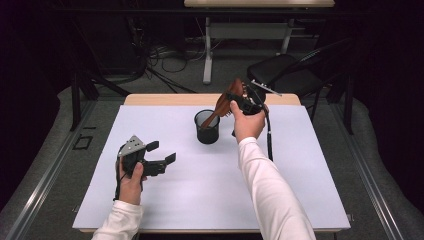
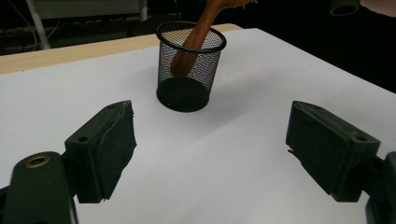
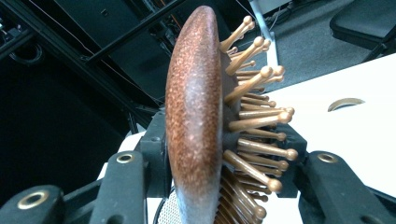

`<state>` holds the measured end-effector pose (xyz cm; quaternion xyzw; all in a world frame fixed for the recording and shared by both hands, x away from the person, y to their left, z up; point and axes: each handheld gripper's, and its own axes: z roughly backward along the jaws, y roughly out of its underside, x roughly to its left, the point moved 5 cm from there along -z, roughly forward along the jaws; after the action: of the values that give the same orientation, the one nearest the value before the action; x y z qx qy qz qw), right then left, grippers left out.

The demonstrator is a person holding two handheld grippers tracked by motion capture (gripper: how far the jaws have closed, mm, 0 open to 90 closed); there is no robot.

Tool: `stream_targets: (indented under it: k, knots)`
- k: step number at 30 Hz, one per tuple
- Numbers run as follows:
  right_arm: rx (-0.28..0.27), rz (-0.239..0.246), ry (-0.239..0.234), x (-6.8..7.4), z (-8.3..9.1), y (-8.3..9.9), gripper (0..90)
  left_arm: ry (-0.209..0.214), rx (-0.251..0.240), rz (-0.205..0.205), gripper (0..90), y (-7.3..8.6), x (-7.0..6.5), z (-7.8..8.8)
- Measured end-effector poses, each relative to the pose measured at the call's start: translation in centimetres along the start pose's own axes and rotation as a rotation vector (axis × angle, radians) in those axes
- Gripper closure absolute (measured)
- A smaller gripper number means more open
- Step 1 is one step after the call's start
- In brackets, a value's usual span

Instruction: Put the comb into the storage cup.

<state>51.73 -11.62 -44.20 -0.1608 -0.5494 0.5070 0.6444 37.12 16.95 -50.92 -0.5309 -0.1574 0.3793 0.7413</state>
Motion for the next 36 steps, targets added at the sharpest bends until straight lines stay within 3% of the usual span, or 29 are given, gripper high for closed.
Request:
stream_targets:
  k: [18,36]
  knots:
    - [0.039,0.029,0.013,0.1,-1.6,1.7,50.9,0.001,0.002,0.008,15.8,0.1,0.2,0.0]
    - [0.045,0.014,0.017,-0.4,-1.9,2.4,50.5,-0.001,0.001,0.009,15.8,0.1,0.3,-0.1]
